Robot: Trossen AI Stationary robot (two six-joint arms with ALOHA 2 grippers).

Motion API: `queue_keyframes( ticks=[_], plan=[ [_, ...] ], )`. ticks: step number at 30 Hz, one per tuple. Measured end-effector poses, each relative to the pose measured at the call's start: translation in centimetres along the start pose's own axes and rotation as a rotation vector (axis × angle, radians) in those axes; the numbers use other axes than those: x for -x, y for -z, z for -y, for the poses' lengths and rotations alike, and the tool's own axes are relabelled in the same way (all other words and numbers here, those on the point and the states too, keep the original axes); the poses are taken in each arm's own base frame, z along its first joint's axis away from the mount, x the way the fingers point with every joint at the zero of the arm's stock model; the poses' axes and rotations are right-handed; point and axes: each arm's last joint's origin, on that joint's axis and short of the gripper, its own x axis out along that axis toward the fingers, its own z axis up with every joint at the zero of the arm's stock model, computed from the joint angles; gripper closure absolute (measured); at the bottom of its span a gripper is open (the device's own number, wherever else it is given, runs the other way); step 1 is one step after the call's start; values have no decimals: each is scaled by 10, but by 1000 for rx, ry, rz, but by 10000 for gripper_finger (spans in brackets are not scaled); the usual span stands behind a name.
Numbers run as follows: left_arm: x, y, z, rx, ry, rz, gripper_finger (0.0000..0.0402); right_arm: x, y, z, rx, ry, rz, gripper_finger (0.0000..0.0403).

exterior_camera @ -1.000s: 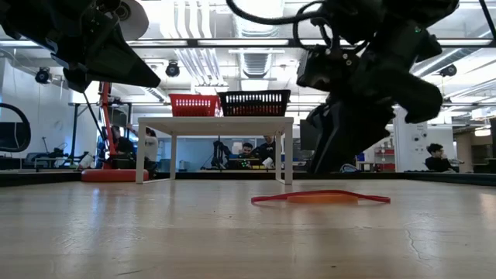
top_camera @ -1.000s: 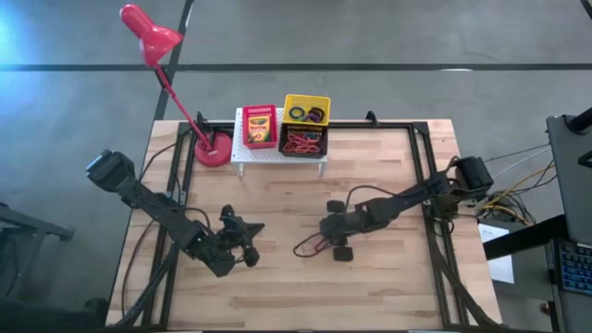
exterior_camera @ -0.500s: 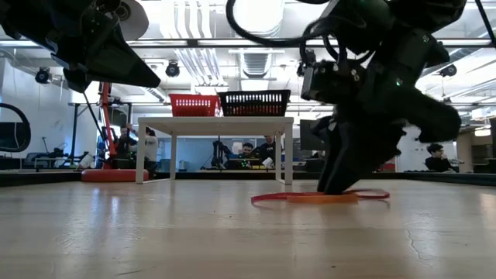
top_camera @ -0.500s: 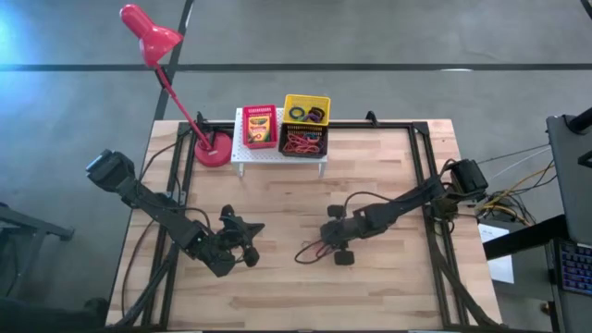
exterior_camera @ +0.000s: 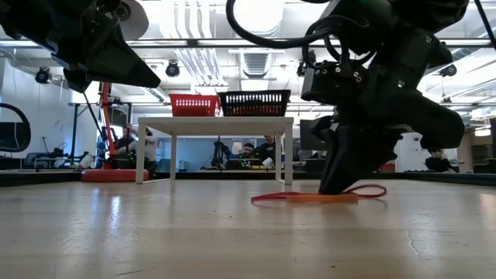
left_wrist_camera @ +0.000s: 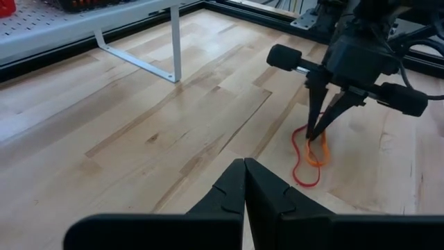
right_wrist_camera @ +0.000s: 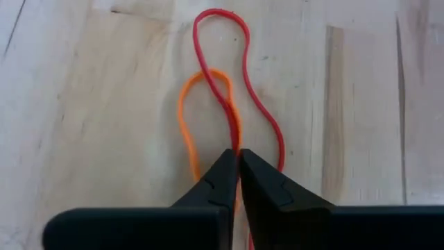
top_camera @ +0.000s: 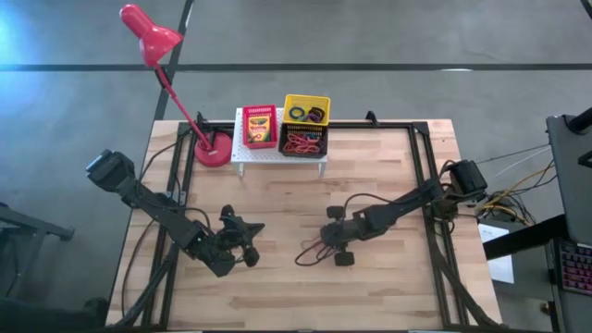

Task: Pick & Place Office Desk Supplies
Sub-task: Put the orange rubber band into the black bin on the shelf

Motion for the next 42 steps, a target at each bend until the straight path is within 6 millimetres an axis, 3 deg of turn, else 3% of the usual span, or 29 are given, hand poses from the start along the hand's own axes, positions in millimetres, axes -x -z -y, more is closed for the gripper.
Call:
queue_keyframes(
  ticks=[4, 12, 20, 23, 29, 34, 42],
  plan=[
    [0, 0, 0, 0, 1, -1, 394, 10, -5, 1, -17, 0, 24, 391],
    [0, 0, 0, 0, 1, -2, 394, 47, -41, -5, 3, 68, 201, 394],
    [0, 0, 0, 0, 1, -3, 394, 71, -65, -29, 88, 483, 342, 394],
    [0, 0, 0, 0, 1, -3, 394, 69, -61, -35, 99, 501, 333, 394],
    [0, 0, 0, 0, 1, -3, 394, 49, -35, -32, 11, 215, 222, 394],
    [0, 0, 0, -1, 1, -4, 394, 42, -18, -23, -91, 187, 116, 387],
    [0, 0, 0, 0, 2, -4, 394, 37, -7, -9, -195, 164, 9, 282]
  ],
)
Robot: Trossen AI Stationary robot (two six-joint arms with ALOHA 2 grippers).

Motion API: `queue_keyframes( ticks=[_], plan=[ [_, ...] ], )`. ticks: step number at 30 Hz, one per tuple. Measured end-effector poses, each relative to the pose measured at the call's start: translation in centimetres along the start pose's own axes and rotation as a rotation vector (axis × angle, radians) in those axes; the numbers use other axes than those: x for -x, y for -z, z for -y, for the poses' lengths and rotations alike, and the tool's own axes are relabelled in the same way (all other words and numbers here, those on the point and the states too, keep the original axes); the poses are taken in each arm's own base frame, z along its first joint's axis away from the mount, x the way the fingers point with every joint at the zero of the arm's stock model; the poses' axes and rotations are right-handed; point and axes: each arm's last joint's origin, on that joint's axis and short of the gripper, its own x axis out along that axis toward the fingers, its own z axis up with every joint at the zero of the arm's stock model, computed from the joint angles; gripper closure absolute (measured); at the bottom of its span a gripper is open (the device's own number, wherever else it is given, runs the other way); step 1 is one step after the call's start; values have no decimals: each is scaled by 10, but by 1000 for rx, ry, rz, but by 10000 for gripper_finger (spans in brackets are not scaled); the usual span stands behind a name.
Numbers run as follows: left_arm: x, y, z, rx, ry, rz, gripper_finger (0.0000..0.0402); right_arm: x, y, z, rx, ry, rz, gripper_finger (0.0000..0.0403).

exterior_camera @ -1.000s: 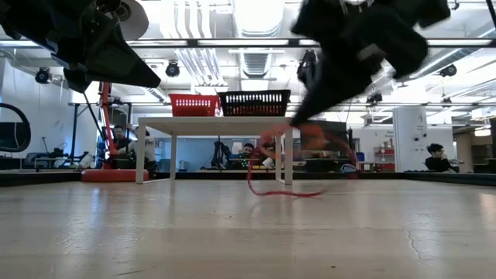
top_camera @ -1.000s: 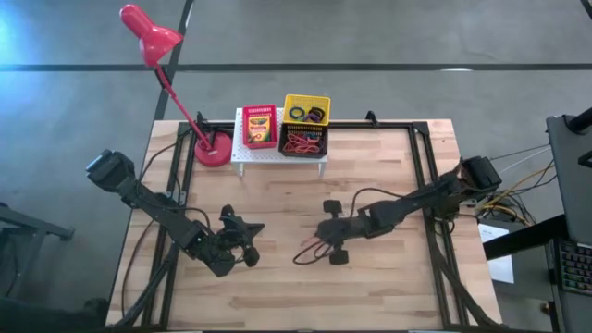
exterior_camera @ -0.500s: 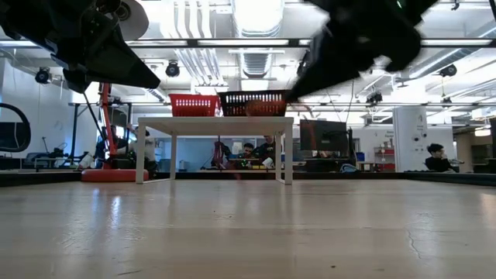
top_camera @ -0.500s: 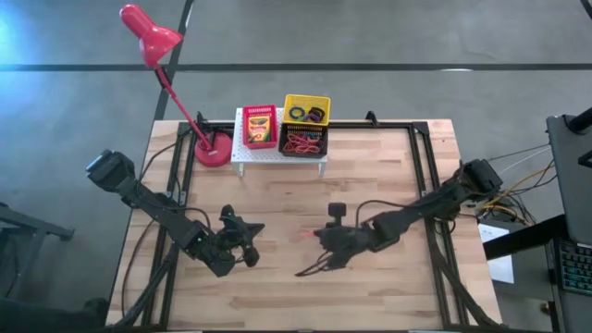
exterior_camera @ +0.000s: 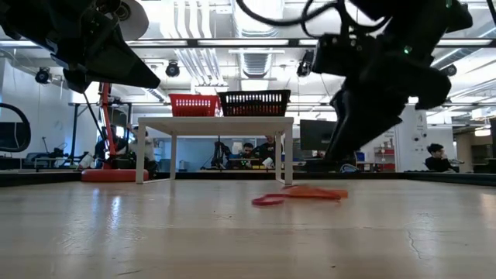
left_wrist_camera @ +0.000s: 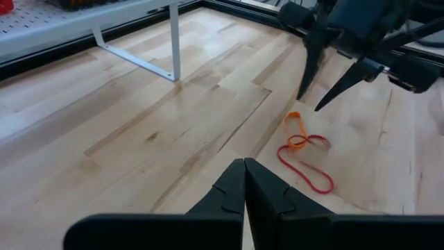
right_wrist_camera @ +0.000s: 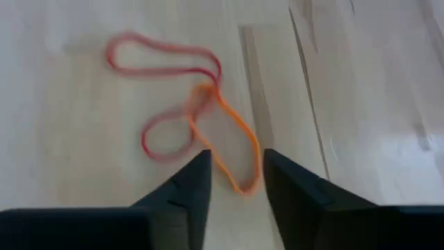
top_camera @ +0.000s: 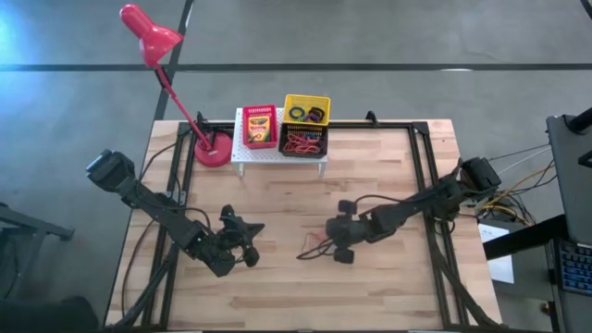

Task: Pick & Place Office Desk Supplies
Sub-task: Put the orange rubber band into the black bin on the shelf

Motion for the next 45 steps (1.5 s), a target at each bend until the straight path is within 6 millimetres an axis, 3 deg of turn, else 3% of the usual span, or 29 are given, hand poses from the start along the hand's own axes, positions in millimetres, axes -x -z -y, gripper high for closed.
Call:
queue_keyframes(
  ticks=[4, 11, 17, 21, 28, 31, 35, 40, 45],
  plan=[
    [0, 0, 0, 0, 1, -1, 394, -3, 8, 5, 15, 21, -43, 246],
    [0, 0, 0, 1, 1, -1, 394, -14, 26, 9, 52, 5, 2, 243],
    [0, 0, 0, 0, 1, -1, 394, -23, 32, 25, 3, 10, -11, 280],
    [0, 0, 0, 0, 1, -1, 394, -28, 34, 34, -14, -101, -16, 308],
    [0, 0, 0, 0, -1, 1, 394, -30, 34, 34, 29, -159, 19, 370],
    [0, 0, 0, 0, -1, 1, 394, -27, 24, 31, 49, -180, 47, 390],
    [0, 0, 0, -1, -1, 1, 394, -7, -6, 27, 59, -184, 164, 393],
    [0, 0, 0, -3, -1, 1, 394, 28, -46, 34, 49, 30, 299, 394],
    [0, 0, 0, -3, -1, 1, 394, 61, -89, 56, 31, 228, 440, 394]
  ],
)
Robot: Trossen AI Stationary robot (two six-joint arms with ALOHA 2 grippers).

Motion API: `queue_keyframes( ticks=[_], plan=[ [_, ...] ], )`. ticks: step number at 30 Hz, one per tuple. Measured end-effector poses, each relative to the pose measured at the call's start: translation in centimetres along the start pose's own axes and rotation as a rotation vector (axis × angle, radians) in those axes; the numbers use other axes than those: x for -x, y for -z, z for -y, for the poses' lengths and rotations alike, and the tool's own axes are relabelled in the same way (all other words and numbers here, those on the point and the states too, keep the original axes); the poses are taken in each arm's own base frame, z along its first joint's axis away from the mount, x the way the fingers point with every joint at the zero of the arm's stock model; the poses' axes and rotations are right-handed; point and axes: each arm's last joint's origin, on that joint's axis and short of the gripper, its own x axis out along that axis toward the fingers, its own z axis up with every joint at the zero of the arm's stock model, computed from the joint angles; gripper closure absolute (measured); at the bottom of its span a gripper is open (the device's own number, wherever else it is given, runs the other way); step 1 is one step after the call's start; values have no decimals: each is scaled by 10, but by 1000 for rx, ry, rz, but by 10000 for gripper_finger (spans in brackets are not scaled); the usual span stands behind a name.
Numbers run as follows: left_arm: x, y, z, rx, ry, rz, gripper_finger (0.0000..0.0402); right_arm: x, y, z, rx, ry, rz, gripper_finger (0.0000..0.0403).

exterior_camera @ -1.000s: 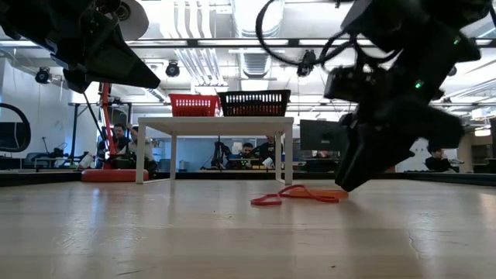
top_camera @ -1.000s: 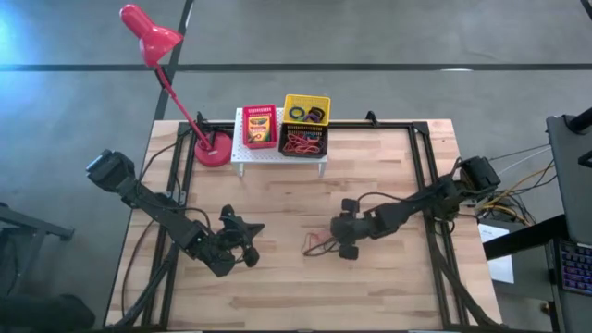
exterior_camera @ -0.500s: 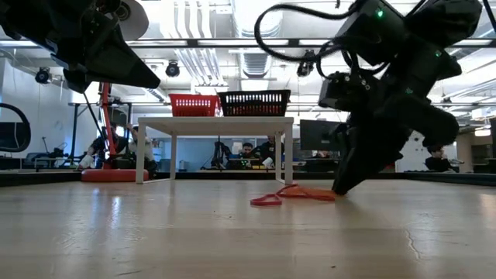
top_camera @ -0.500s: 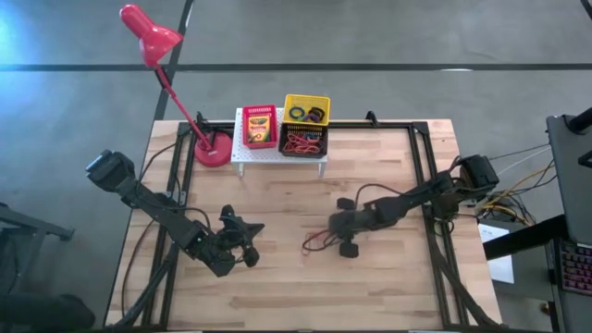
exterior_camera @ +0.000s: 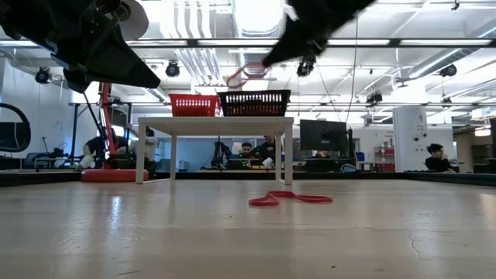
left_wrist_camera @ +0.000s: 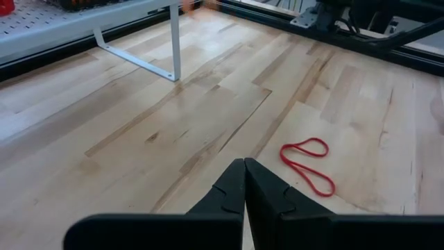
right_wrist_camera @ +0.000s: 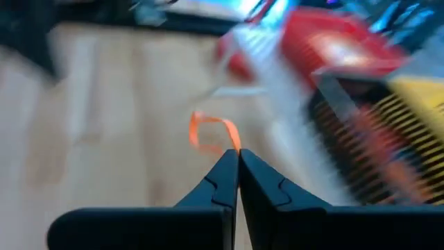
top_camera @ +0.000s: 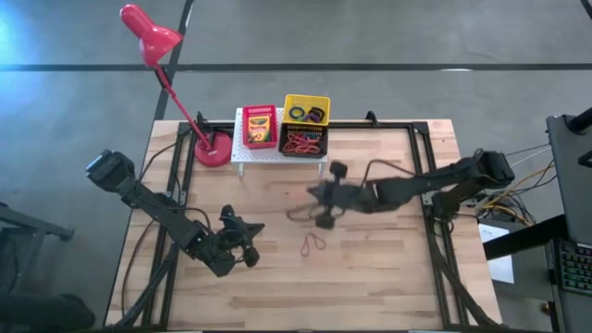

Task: Pick & Place Office Desk Supplies
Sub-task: Put the orange rubber band into the black bin on the shelf, then put the red rubber band into the black bin on the shelf

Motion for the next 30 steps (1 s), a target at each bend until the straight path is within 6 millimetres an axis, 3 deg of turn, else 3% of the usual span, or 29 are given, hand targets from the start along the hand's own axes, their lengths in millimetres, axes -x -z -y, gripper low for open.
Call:
queue_keyframes(
  ticks=[5, 11, 19, 21, 24, 30],
  plan=[
    [0, 0, 0, 0, 0, 0, 394, -10, -36, 43, -58, 120, 64, 394],
    [0, 0, 0, 0, 0, -1, 394, -30, -48, 95, -114, 247, -7, 387],
    [0, 0, 0, 0, 1, -2, 394, -29, -47, 130, -199, 181, -136, 278],
    [0, 0, 0, 0, 2, -2, 394, -22, -48, 128, -197, 147, -152, 250],
    [0, 0, 0, 0, 2, -2, 394, -10, -49, 106, -148, -10, -149, 222],
    [0, 0, 0, 3, 2, -2, 394, 4, -12, 19, 15, -244, -227, 209]
  ],
)
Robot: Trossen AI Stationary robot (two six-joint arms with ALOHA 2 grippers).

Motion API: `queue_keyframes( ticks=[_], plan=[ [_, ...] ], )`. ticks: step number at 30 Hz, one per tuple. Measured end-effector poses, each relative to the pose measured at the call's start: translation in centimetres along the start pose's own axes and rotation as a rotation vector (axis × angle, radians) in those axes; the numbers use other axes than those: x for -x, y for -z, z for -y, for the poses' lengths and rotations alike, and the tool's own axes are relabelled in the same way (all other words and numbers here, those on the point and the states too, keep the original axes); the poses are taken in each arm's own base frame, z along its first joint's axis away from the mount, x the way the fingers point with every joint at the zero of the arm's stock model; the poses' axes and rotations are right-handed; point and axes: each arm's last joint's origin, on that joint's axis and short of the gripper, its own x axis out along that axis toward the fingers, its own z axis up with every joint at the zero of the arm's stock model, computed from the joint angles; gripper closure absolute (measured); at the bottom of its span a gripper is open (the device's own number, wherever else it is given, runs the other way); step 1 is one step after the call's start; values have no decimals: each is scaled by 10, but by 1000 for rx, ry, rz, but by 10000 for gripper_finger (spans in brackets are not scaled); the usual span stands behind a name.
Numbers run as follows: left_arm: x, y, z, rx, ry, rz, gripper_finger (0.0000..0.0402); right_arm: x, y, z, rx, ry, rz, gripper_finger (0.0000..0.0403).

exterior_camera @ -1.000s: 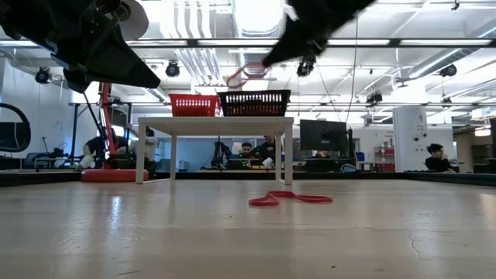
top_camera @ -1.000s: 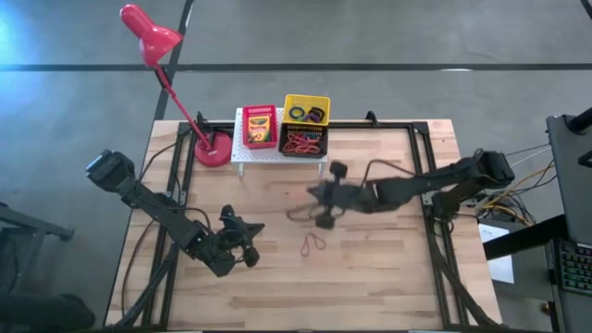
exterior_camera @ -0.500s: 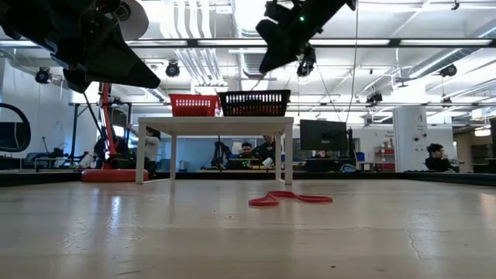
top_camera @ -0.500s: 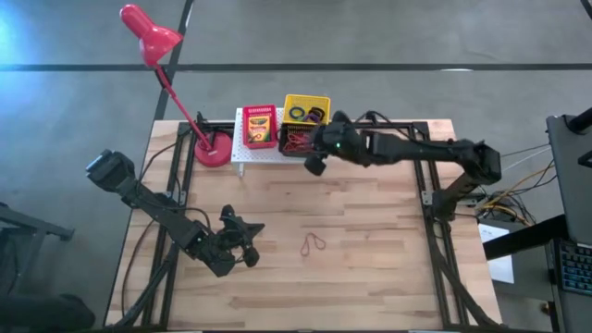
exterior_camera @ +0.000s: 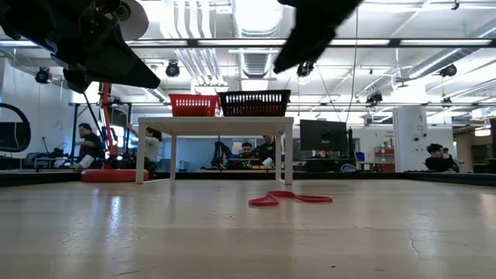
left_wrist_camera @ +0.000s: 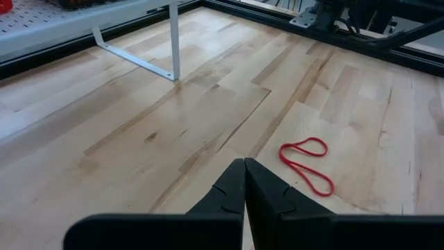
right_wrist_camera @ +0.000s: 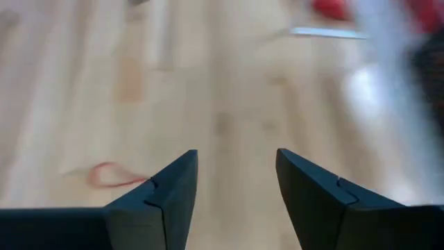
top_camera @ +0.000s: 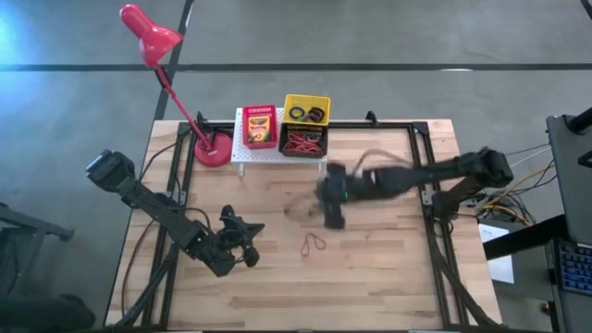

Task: Pick & Place Office Desk Supplies
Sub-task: Put the red rubber band into the black bin on the shelf

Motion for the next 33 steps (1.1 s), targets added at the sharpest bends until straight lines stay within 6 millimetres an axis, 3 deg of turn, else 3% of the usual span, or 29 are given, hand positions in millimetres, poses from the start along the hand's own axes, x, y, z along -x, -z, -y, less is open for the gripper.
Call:
queue_keyframes(
  ticks=[4, 7, 12, 17, 21, 26, 29, 33],
  plan=[
    [0, 0, 0, 1, 1, 0, 394, -23, 41, -50, 9, -88, -11, 209],
    [0, 0, 0, 4, 2, 1, 394, -41, 70, -74, -32, -107, 32, 209],
    [-1, -1, 0, 7, 1, 3, 394, -78, 106, -83, -115, -59, 39, 212],
    [-1, -1, 0, 5, -2, 2, 394, -111, 122, -79, -124, -25, -20, 235],
    [-1, -1, 0, 5, -2, 2, 394, -120, 117, -77, -117, -92, -44, 280],
    [-1, -1, 0, 9, 3, -2, 394, -114, 107, -73, -66, -82, -116, 380],
    [-1, -1, 0, 10, 4, -2, 394, -100, 89, -71, -50, -55, -90, 391],
    [-1, -1, 0, 12, 5, -1, 394, -60, 47, -61, -36, 45, 69, 394]
  ],
)
